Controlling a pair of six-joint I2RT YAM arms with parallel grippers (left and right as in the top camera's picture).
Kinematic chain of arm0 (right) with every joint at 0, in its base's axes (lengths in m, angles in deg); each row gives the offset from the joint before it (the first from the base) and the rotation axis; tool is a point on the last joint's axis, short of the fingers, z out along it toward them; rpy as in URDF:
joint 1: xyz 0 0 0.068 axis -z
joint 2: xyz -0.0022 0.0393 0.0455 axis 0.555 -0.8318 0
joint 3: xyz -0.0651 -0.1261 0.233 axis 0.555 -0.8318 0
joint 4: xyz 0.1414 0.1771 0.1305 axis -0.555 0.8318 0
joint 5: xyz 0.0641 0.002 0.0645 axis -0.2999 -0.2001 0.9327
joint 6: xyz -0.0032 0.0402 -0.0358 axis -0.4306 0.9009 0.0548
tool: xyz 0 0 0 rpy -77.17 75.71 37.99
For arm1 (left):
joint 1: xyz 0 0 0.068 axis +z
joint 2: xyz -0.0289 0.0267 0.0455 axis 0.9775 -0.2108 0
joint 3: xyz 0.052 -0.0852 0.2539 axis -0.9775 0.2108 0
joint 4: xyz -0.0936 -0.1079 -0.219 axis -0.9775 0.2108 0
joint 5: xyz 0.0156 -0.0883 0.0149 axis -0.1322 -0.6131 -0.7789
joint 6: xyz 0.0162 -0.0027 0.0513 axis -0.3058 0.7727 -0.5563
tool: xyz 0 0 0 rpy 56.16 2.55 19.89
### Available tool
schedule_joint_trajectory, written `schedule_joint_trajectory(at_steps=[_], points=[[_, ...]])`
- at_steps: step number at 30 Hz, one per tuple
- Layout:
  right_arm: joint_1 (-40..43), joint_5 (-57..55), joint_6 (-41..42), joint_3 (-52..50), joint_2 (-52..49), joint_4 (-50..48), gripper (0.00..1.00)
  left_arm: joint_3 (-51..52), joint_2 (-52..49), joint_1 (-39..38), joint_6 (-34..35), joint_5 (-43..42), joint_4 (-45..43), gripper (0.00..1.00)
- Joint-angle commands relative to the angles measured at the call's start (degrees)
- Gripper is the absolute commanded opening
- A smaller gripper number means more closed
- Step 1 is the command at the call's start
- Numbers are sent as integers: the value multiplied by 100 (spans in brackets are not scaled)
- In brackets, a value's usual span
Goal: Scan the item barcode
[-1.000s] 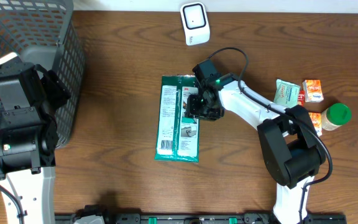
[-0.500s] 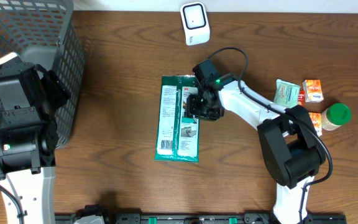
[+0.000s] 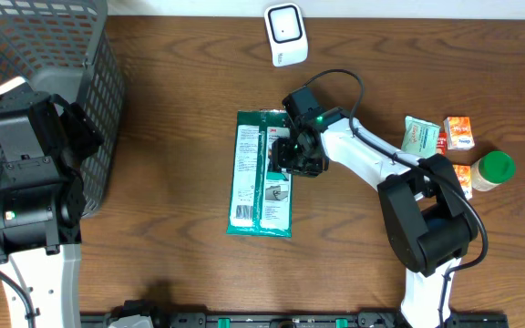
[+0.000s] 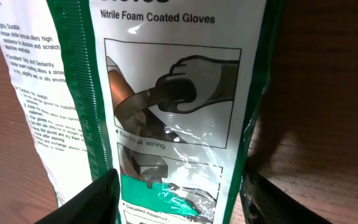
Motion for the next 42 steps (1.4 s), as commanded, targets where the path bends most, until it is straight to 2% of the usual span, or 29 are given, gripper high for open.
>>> schedule_joint_trajectory(at_steps=[1,5,10,23,24,29,32,34,37,38,39,40,42], points=[[-35,-234,-11,-205,-271,92,60,-94,4,31,31,76,7,84],[-35,-162,-9,-205,-271,37,61,-94,4,31,31,76,7,84],[-28,37,-15,-208,-271,52,69,-94,4,31,31,76,7,84],[2,37,-61,-205,-271,118,75,-94,4,31,35,48,2,84],[4,39,-114,-208,-271,142,75,-94,4,28,63,-105,9,84],[24,39,-205,-208,-271,247,75,-90,0,28,293,-2247,35,84],[24,39,-203,-208,-271,260,75,-74,-33,22,463,-3254,83,84],[24,39,-203,-208,-271,238,76,7,-96,-42,553,-3595,98,84],[26,39,-205,-208,-271,219,76,236,-393,-361,542,-3541,96,84],[26,39,-208,-205,-271,221,76,289,-542,-476,520,-3539,96,78],[26,39,-208,-205,-271,221,76,310,-638,-549,518,-3530,103,65],[26,39,-216,-205,-271,219,76,339,-798,-662,507,-3530,103,45],[28,39,-332,-205,-271,221,75,361,-1145,-903,503,-3528,85,20]])
